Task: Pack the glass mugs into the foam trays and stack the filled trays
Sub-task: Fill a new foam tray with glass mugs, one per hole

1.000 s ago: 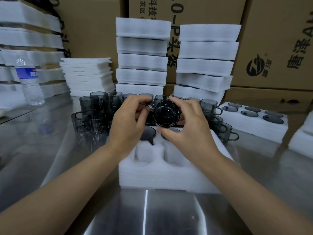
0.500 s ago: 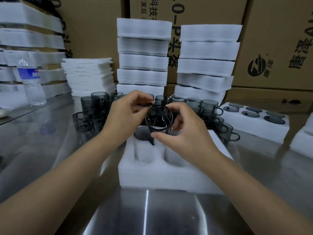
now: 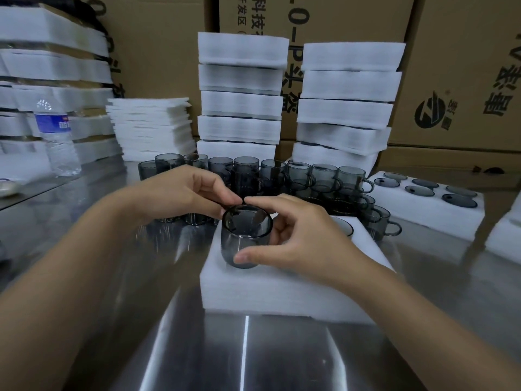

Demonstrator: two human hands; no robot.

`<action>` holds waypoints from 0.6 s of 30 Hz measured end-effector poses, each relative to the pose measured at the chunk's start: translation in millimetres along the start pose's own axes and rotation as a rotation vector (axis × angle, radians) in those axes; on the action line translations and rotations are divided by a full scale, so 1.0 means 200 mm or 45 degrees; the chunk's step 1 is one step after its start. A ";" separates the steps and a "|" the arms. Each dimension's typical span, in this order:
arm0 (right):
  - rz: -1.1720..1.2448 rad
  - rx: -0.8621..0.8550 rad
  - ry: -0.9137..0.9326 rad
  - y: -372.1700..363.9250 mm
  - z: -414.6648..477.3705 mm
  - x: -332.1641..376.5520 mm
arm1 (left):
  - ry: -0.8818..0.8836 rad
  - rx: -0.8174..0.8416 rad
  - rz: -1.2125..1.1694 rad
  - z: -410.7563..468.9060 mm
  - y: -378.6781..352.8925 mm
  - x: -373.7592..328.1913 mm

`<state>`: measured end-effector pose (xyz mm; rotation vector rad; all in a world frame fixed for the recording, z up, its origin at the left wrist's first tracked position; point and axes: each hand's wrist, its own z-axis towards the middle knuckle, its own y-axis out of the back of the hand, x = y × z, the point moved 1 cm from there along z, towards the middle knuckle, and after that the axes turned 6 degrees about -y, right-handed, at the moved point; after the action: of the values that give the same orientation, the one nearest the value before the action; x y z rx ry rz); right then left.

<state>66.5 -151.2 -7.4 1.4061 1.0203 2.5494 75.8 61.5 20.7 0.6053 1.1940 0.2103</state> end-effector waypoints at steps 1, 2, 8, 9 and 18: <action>0.000 0.013 0.002 0.00 0.00 0.00 | 0.020 0.018 0.006 0.00 0.00 0.01; 0.001 0.024 0.006 0.00 0.00 0.00 | 0.037 0.033 0.008 0.00 0.00 0.02; -0.042 0.096 0.012 -0.01 -0.02 0.02 | 0.061 0.084 0.041 -0.01 0.00 0.04; -0.039 0.106 0.017 -0.01 -0.02 0.02 | 0.068 0.106 0.046 -0.01 0.00 0.04; -0.072 0.206 -0.053 0.00 -0.01 -0.01 | 0.189 0.243 0.132 -0.02 0.01 0.05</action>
<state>67.0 -153.1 -9.8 1.4379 1.2653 2.4359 76.6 68.3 13.3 0.8309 1.3368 0.2333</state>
